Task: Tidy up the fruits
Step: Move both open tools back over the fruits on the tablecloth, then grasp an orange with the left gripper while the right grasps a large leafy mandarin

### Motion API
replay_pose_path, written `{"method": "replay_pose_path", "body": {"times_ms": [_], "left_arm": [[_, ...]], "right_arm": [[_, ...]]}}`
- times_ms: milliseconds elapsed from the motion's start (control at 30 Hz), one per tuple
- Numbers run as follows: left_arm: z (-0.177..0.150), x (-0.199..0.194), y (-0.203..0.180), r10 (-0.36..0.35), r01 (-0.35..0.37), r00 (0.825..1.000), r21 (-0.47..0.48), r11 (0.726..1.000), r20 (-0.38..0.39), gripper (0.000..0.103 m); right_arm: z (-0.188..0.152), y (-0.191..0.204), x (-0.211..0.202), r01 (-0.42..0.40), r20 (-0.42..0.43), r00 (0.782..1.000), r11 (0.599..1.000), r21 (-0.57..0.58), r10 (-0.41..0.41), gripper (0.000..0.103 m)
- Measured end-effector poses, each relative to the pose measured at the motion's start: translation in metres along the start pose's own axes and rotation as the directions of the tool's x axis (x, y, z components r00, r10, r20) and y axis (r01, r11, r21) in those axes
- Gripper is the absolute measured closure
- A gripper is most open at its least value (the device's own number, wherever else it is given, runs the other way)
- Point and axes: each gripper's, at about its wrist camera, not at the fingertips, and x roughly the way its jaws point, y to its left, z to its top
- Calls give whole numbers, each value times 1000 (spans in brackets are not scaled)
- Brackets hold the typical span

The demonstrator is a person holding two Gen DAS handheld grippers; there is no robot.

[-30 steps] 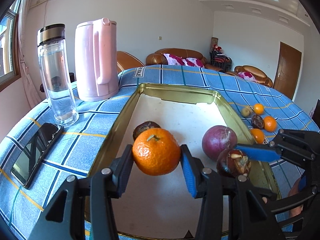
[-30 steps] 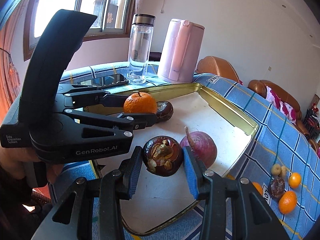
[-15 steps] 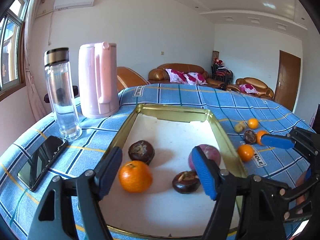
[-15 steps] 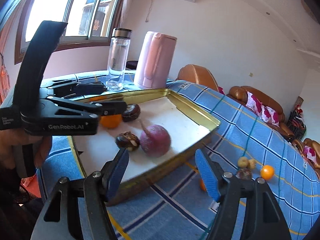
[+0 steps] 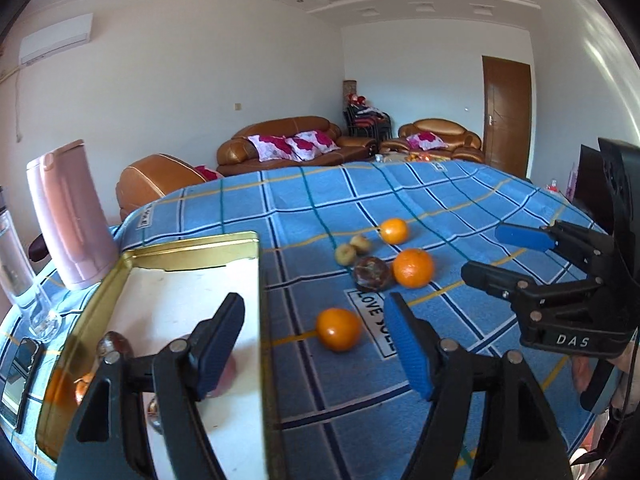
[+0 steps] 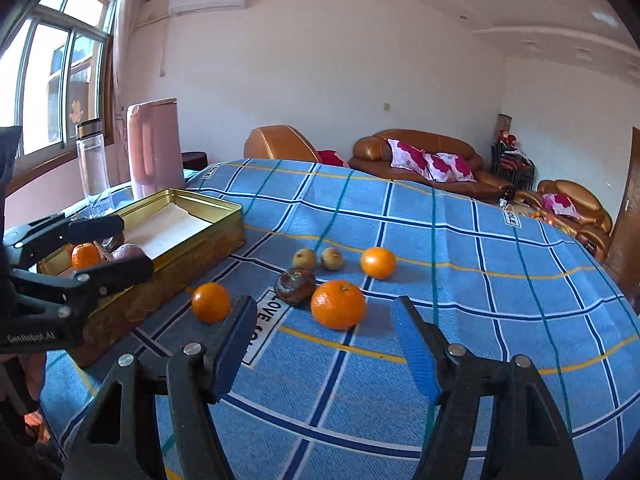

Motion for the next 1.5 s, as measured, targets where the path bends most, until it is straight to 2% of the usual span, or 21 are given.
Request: {"method": "replay_pose_path", "body": {"times_ms": [100,200,267,333,400,500,600,700,767,833,967,1233,1333,1500], "left_arm": [[5,21,-14,-36,37,997,18,999,-69,42],[6,38,-23,-44,47,991,22,999,-127,48],[4,49,-28,-43,51,984,39,998,-171,48],[0,62,-29,-45,56,974,44,997,-222,49],[0,65,-35,-25,42,974,70,997,-225,51],[-1,72,-40,27,2,970,118,993,-241,45],[-1,78,-35,27,3,963,111,994,-268,44],[-2,79,-27,32,-3,963,106,994,-269,44],[-2,79,-22,32,-2,962,108,994,-270,50],[-4,81,-22,8,25,957,112,993,-290,65],[-5,81,-26,-13,51,957,124,991,-289,65],[7,79,-26,-66,81,966,51,995,-252,65],[16,75,-23,-58,60,977,7,998,-203,65],[25,81,-18,5,-10,989,-30,999,-149,65]], "right_arm": [[-3,-10,-6,-11,16,1000,999,32,11,32],[-4,-13,-7,-12,19,1000,999,36,11,32],[-4,-15,-8,-16,28,999,999,46,15,31],[-4,-17,-9,-12,33,999,999,52,11,26],[-5,-16,-10,-10,36,999,999,49,8,24],[-5,-14,-10,-7,33,999,999,43,6,22],[-5,-16,-9,-10,25,1000,999,49,9,21],[-6,-20,-10,-12,30,1000,998,68,10,20],[-6,-21,-10,-12,27,1000,997,75,10,19],[-6,-21,-9,-8,20,1000,997,74,7,19],[-6,-20,-5,-1,-1,1000,998,68,1,19],[9,-26,5,37,-57,998,997,66,-33,19],[21,-28,12,48,-73,996,997,66,-43,19],[31,-30,36,63,-105,993,994,95,-53,19]]}}
